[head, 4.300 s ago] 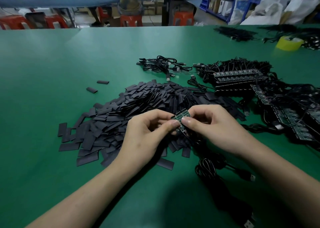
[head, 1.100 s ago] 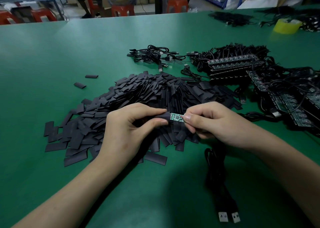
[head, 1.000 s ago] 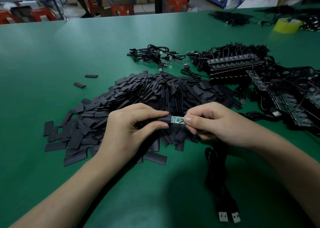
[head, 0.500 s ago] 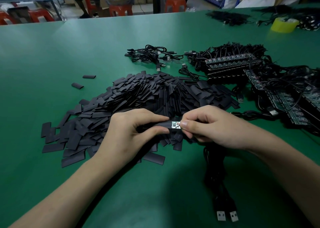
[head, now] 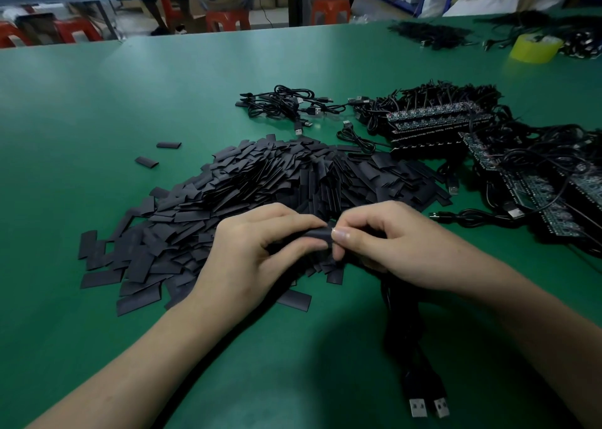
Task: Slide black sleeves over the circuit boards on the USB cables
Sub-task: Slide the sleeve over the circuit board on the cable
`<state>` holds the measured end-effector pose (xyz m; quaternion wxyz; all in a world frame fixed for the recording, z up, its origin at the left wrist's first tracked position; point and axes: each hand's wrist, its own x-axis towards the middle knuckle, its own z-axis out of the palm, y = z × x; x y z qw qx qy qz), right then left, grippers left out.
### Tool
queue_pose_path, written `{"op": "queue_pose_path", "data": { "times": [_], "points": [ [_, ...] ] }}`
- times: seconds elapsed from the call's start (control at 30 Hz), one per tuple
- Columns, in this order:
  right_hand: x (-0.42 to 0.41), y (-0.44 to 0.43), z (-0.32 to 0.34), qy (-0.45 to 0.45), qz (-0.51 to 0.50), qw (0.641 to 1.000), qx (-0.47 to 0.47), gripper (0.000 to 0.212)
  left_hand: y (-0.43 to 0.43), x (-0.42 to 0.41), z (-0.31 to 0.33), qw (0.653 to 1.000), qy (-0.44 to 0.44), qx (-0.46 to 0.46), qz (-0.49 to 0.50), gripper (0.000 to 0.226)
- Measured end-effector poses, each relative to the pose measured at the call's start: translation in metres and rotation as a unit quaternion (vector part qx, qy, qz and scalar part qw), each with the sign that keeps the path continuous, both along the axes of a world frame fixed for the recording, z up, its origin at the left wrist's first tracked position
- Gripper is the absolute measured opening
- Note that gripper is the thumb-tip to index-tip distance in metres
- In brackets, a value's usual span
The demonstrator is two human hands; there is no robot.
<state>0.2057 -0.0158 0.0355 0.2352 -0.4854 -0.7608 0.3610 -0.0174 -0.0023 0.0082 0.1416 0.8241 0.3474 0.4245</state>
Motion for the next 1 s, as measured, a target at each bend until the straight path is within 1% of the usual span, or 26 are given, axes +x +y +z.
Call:
{"op": "queue_pose_path", "data": {
  "times": [0.07, 0.1, 0.17, 0.27, 0.37, 0.53, 0.8, 1.0],
  "points": [
    [-0.0021, -0.0001, -0.0024, 0.024, -0.051, 0.993, 0.100, 0.004, 0.0020, 0.0006, -0.0002, 1.000, -0.022, -0.013, 0.018, 0.018],
    [-0.0025, -0.0005, -0.0030, 0.042, -0.067, 0.987, 0.141, 0.006, 0.0029, 0.0004, -0.0002, 0.999, -0.034, -0.024, 0.025, 0.018],
    [-0.0016, -0.0007, -0.0036, 0.057, -0.065, 0.974, 0.209, 0.011, 0.0041, -0.0009, 0.0000, 0.997, -0.056, -0.043, 0.033, 0.018],
    [-0.0009, 0.0001, -0.0060, 0.036, -0.040, 0.955, 0.293, 0.007, 0.0040, -0.0027, -0.0001, 0.994, -0.079, -0.069, 0.029, 0.017],
    [-0.0005, 0.0015, -0.0080, 0.024, -0.037, 0.938, 0.344, 0.006, 0.0032, -0.0022, -0.0012, 0.991, -0.100, -0.090, 0.025, 0.016],
    [0.0012, 0.0016, -0.0096, 0.011, -0.022, 0.925, 0.379, 0.007, 0.0017, -0.0008, -0.0008, 0.989, -0.102, -0.101, 0.019, 0.017],
    [0.0008, -0.0013, -0.0088, -0.025, -0.011, 0.916, 0.399, 0.009, -0.0015, -0.0010, 0.0033, 0.996, -0.061, -0.054, 0.033, 0.023],
    [-0.0005, -0.0024, -0.0096, -0.039, -0.012, 0.916, 0.399, 0.010, -0.0017, -0.0024, 0.0039, 0.999, -0.037, -0.009, 0.039, 0.021]
  ]
}}
